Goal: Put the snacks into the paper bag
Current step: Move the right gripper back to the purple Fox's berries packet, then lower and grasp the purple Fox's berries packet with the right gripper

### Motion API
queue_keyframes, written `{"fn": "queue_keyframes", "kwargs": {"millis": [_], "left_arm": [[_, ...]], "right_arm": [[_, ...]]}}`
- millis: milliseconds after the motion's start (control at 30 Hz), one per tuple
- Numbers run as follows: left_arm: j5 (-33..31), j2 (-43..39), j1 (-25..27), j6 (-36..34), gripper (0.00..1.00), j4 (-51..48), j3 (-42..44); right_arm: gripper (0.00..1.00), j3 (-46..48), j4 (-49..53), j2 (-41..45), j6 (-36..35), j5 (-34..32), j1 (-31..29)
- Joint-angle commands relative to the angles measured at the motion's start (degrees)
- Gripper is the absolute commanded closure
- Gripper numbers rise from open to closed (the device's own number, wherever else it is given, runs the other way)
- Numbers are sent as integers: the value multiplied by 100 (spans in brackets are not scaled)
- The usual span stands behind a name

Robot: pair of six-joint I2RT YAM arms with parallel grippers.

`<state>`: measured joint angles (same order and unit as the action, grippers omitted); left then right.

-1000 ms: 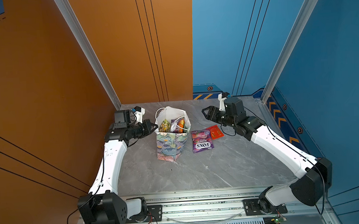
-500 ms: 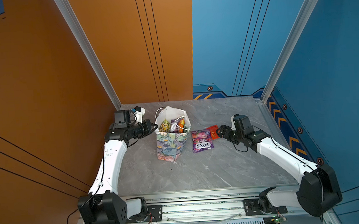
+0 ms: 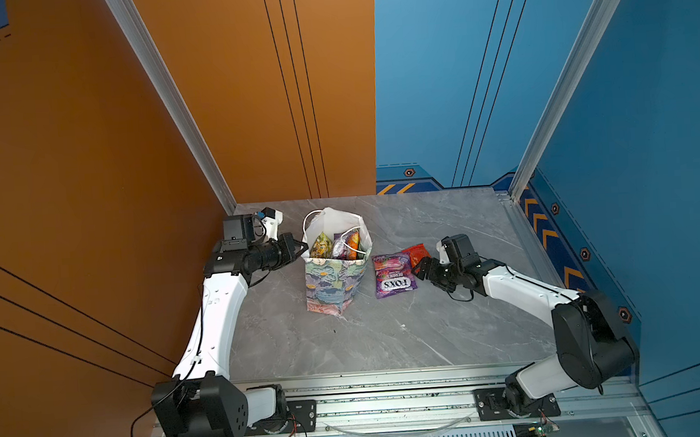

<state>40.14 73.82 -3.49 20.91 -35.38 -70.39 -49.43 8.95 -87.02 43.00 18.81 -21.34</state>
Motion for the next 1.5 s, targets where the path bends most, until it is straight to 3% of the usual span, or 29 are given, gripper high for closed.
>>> {"fn": "queue_keyframes", "kwargs": {"millis": [0, 1067, 1333, 1467], "left_arm": [[121, -21, -64, 36, 100, 36, 22], [155, -96, -70, 27, 100, 38, 116], [201, -151, -69, 36, 100, 81, 219], [197, -151, -73, 28, 100, 79, 218]], "right_arm": [[18, -130, -284, -203, -24, 246, -37], [27, -823, -1083, -1948, 301, 294, -412], [49, -807, -1185, -2069, 397, 164, -467], [73, -835, -1168, -2036, 399, 97, -495]]}}
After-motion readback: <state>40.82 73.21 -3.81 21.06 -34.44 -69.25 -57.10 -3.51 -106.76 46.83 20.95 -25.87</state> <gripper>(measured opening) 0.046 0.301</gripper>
